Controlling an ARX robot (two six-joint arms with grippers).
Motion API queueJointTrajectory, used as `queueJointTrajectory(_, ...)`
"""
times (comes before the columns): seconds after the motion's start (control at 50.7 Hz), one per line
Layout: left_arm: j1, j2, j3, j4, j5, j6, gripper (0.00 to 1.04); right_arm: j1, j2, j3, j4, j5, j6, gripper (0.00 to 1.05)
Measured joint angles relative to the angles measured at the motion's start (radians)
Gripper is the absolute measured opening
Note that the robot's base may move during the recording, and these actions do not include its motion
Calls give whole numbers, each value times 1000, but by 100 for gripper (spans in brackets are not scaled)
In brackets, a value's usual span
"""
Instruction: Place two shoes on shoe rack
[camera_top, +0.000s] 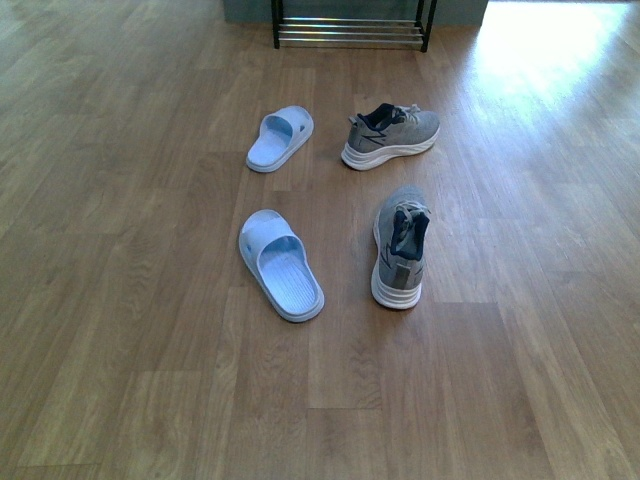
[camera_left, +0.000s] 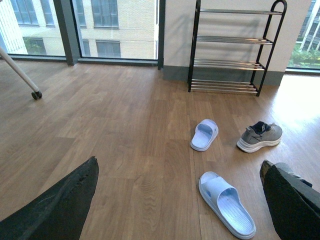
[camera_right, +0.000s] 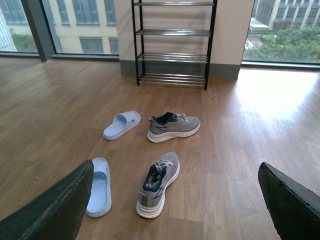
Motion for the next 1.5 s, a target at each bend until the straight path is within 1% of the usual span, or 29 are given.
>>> queueJointTrajectory(1.5,0,0,0,0,0,0,95,0,0,0,0,0,0,95)
